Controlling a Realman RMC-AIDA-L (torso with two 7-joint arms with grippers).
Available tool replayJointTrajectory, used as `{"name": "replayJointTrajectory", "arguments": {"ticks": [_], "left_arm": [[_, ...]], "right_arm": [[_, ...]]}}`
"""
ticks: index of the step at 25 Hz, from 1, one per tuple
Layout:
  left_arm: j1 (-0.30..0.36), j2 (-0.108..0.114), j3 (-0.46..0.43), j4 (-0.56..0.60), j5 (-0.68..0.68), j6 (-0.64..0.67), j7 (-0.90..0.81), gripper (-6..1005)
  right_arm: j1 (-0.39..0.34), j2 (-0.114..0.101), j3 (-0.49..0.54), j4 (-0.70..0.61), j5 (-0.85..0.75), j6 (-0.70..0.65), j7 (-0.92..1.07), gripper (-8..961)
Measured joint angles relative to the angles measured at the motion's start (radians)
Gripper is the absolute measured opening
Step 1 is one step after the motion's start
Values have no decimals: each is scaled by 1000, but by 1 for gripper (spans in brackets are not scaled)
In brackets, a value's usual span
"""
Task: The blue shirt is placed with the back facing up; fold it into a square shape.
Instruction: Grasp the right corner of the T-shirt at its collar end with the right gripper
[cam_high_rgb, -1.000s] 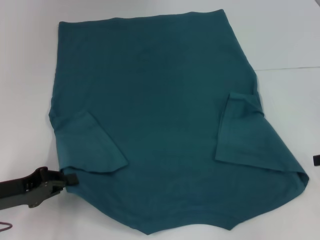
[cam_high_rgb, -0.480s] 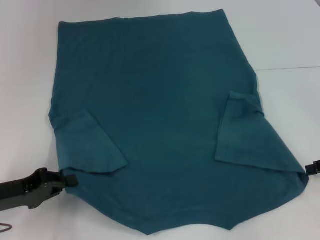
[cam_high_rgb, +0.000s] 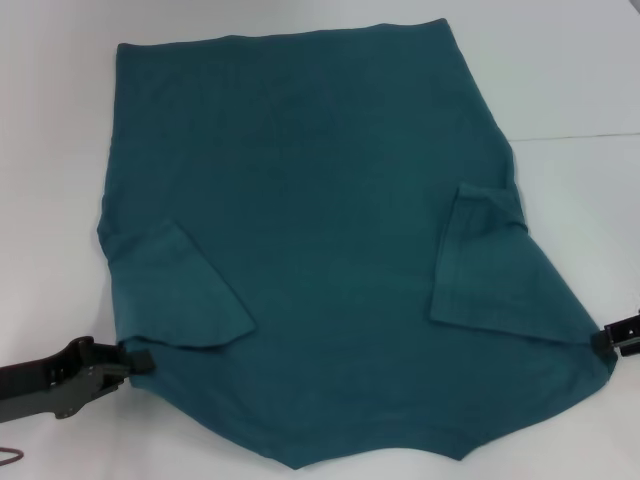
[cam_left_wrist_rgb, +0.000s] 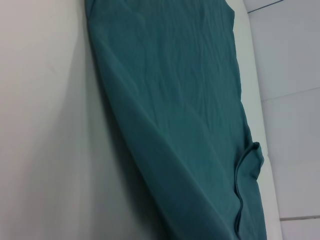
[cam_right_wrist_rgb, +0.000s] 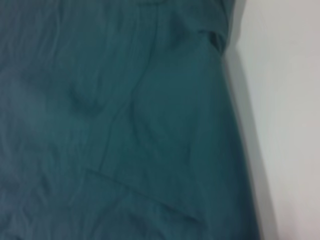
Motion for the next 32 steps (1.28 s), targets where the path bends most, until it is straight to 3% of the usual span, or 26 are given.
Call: {"name": "replayJointTrajectory", "arguments": {"ticks": [16, 25, 32], "left_arm": [[0, 1, -1, -12, 0, -3, 1, 29], [-3, 2, 0, -14, 0, -5, 0, 29], [0, 2, 0, -14, 0, -5, 0, 30]], "right_arm": [[10, 7, -78, 7, -1, 32, 25, 550], [31, 33, -87, 14, 0, 40, 25, 549], [48, 37, -80, 22, 20, 33, 20, 546]]}}
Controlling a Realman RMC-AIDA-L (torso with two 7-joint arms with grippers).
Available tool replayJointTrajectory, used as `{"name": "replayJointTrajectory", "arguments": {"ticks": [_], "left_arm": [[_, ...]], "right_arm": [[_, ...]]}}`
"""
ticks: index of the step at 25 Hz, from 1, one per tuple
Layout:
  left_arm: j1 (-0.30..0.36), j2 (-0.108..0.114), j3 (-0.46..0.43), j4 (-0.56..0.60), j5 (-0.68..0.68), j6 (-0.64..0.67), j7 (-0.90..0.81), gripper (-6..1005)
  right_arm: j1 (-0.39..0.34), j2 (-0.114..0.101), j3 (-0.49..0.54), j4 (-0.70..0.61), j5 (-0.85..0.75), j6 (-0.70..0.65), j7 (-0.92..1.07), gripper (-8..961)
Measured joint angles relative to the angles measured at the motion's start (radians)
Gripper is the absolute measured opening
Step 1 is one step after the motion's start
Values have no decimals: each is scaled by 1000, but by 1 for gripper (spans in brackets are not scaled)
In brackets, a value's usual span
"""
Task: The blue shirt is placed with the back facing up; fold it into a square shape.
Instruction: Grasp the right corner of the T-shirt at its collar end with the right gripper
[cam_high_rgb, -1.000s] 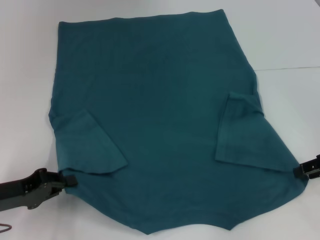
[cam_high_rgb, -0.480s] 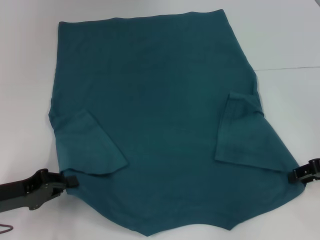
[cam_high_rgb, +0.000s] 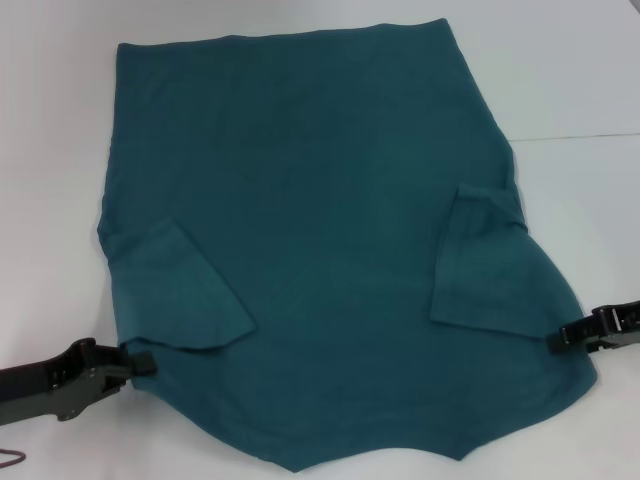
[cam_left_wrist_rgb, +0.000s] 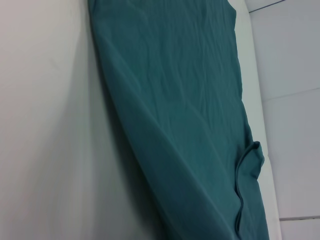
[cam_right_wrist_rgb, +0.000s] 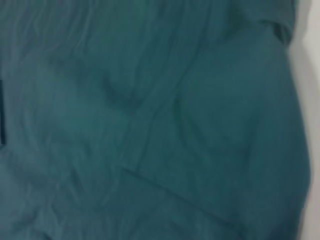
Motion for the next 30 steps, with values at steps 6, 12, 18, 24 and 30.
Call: {"name": "replayJointTrajectory", "arguments": {"ticks": [6, 12, 18, 24, 30], "left_arm": [[-2, 0, 0, 0, 0, 0, -1, 30], [-3, 0, -5, 0, 0, 0, -2, 30], [-1, 0, -6, 0, 0, 1, -2, 30], [0, 0, -4, 0, 0, 2, -2, 30], [1, 0, -3, 1, 0, 12, 5, 30]], "right_arm": [[3, 0, 1, 15, 28, -1, -6, 525], [3, 0, -1, 12, 25, -5, 0, 504], [3, 0, -4, 9, 24, -8, 0, 483], [3, -3, -4, 11, 23, -9, 1, 224], [-9, -10, 7, 6, 25, -25, -2, 36]]}}
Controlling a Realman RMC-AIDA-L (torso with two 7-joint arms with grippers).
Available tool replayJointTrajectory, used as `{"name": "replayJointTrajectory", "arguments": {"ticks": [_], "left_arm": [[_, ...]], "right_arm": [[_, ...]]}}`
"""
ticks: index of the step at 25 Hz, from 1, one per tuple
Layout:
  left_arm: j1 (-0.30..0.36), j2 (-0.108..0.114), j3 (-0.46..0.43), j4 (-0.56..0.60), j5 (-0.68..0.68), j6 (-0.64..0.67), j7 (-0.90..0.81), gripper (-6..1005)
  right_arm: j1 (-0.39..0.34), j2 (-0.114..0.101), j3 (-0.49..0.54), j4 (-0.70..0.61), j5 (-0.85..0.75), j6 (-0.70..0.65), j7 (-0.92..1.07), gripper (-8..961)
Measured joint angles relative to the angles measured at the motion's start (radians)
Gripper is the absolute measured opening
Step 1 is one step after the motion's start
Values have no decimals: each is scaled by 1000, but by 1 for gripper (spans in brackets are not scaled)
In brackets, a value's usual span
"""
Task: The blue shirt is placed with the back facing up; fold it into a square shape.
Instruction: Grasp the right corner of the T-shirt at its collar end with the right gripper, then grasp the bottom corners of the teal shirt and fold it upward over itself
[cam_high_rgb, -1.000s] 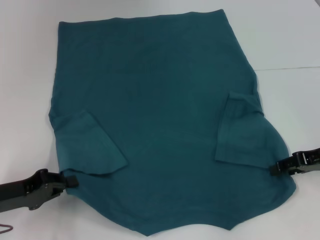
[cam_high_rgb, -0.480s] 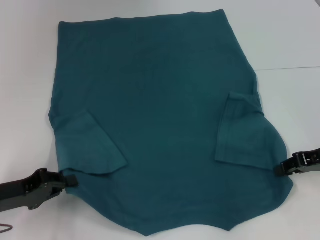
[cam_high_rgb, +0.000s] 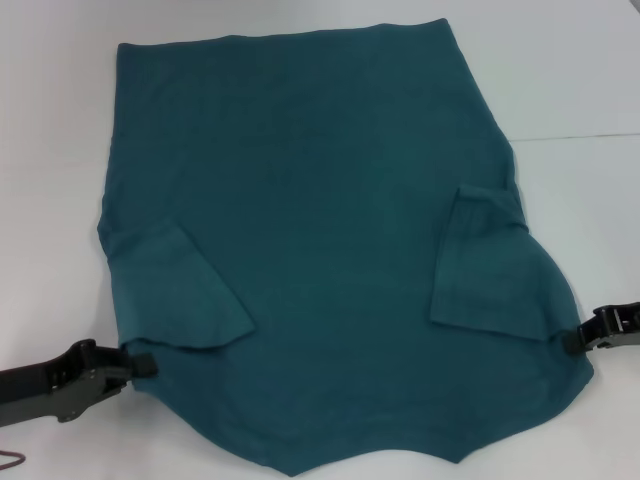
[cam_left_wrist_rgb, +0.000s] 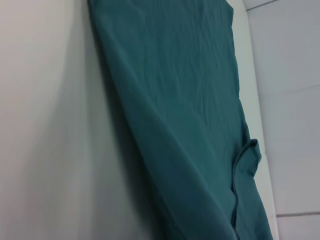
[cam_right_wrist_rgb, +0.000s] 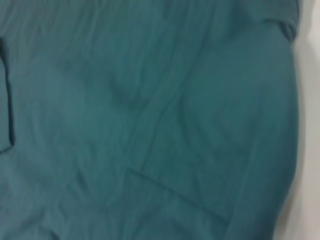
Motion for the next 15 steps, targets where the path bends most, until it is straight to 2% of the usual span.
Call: {"name": "replayJointTrajectory", "arguments": {"ticks": [10, 15], "left_arm": [[14, 6, 4, 49, 62, 111, 34, 31], [49, 2, 6, 105, 91, 197, 53, 31]], "right_arm": [[-14, -8, 41, -53, -3, -108, -17, 31], [-46, -8, 39, -105, -10, -170, -13, 31]]}}
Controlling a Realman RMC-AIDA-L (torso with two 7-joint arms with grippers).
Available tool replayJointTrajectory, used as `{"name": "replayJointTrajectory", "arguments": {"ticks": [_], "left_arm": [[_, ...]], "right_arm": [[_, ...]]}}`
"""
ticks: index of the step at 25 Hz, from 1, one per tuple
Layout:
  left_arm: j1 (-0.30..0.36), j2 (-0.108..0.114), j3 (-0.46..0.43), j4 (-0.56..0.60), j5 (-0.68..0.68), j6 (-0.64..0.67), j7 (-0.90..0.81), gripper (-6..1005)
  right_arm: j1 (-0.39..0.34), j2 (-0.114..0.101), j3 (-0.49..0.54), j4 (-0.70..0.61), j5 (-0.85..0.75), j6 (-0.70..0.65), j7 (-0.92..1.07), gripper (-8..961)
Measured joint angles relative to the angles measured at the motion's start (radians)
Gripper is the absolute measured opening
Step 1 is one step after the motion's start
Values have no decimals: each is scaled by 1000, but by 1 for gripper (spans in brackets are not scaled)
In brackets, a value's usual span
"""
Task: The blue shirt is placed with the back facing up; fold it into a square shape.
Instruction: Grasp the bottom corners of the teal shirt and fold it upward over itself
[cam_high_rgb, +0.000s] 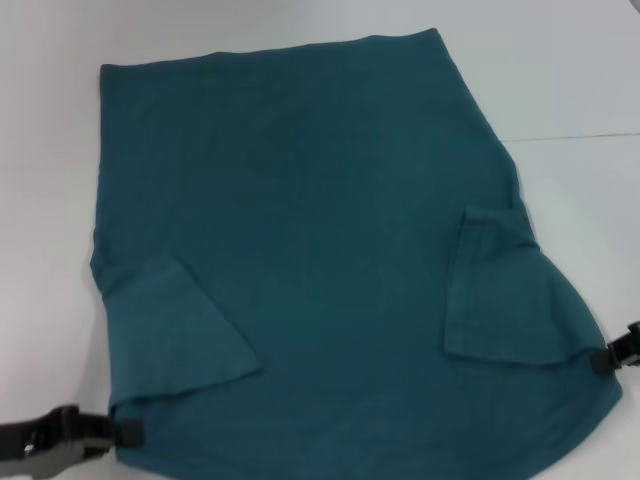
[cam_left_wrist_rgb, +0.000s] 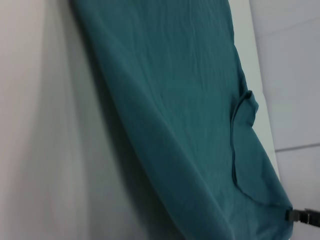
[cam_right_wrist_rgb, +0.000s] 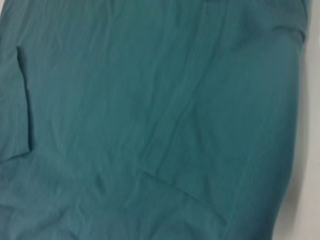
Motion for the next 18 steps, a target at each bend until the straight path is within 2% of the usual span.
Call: {"name": "replayJointTrajectory", "arguments": {"ticks": [4, 8, 13, 18], "left_arm": [[40, -1, 0, 40, 11, 61, 10, 31], [61, 1, -3, 60, 35, 85, 13, 31], [64, 0, -4, 64, 74, 99, 17, 31], [65, -2, -2, 62, 85, 111, 20, 31]], "right_arm": [[-32, 1, -1, -25, -3, -57, 0, 31], [-70, 11, -2, -29, -8, -98, -6, 31], [-118, 28, 1, -30, -9, -152, -20, 31], [-135, 28, 14, -33, -2, -166, -32, 31]]}}
